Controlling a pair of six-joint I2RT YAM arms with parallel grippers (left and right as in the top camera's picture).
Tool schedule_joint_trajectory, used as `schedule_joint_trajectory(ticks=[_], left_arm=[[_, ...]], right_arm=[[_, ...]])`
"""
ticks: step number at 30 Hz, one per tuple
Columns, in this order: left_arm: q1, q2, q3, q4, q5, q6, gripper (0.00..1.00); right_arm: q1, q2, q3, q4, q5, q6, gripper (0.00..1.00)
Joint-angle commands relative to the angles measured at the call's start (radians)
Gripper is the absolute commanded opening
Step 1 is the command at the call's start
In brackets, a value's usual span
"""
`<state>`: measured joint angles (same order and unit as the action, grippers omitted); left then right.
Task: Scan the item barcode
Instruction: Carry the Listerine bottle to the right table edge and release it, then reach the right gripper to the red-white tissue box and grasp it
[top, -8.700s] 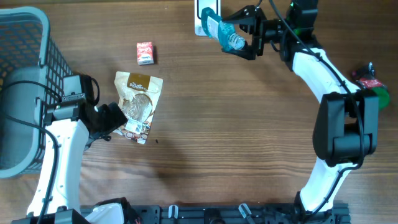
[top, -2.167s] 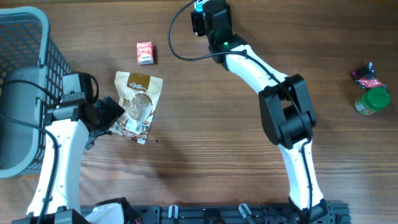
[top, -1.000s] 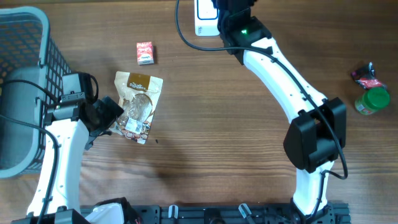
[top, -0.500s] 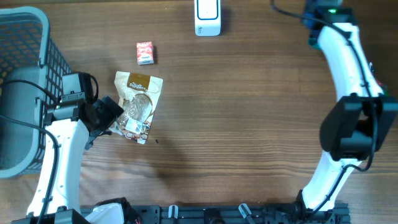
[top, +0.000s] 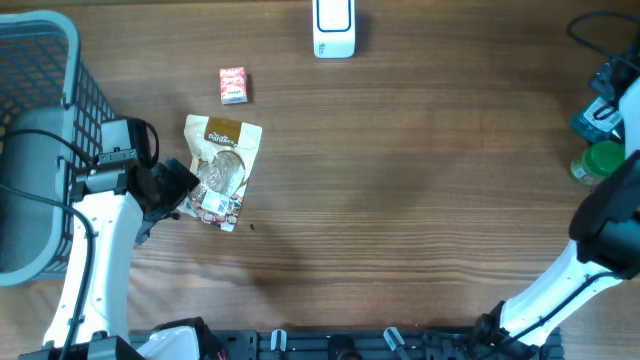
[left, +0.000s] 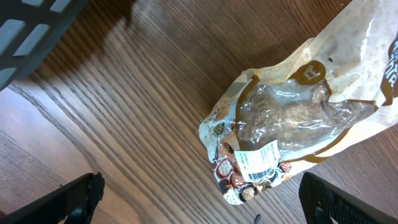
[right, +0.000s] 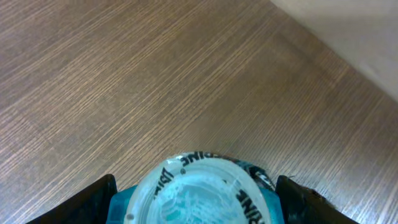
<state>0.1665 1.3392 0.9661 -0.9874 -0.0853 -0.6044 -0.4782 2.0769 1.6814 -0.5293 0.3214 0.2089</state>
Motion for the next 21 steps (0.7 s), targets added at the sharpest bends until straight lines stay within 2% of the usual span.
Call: schedule_joint_trajectory(ticks=[1, 4, 9, 11, 13, 16, 17, 21], left_arm=[[0.006, 0.003, -0.001, -0.005, -0.020, -0.007, 1.00], [0.006, 0.003, -0.001, -0.006, -0.021, -0.006, 1.00], [0.006, 0.003, -0.001, -0.003, -0.021, -0.006, 1.00], [0.006, 0.003, -0.001, -0.002, -0.021, -0.006, 1.00], [0.006, 0.003, -0.001, 0.019, -0.021, -0.006, 1.00], [0.007, 0.003, -0.001, 0.040, -0.021, -0.006, 1.00], [0.011, 0.003, -0.001, 0.042, -0.021, -0.005, 1.00], [0.021, 0.003, -0.001, 0.021, -0.021, 0.109, 1.00]], right_arm=[[0.007, -0.043, -0.010, 0.014, -0.046, 0.003, 0.61], [0.017, -0.066, 0.009, 0.013, -0.046, -0.010, 0.99], [0.054, -0.249, 0.113, -0.030, -0.045, -0.104, 1.00], [0.080, -0.341, 0.153, -0.070, -0.065, -0.100, 1.00], [0.154, -0.454, 0.158, -0.144, -0.197, -0.002, 1.00], [0.292, -0.491, 0.158, -0.251, -0.405, 0.158, 1.00], [0.388, -0.475, 0.158, -0.298, -0.451, 0.206, 1.00], [0.742, -0.354, 0.158, -0.346, -0.353, 0.252, 1.00]])
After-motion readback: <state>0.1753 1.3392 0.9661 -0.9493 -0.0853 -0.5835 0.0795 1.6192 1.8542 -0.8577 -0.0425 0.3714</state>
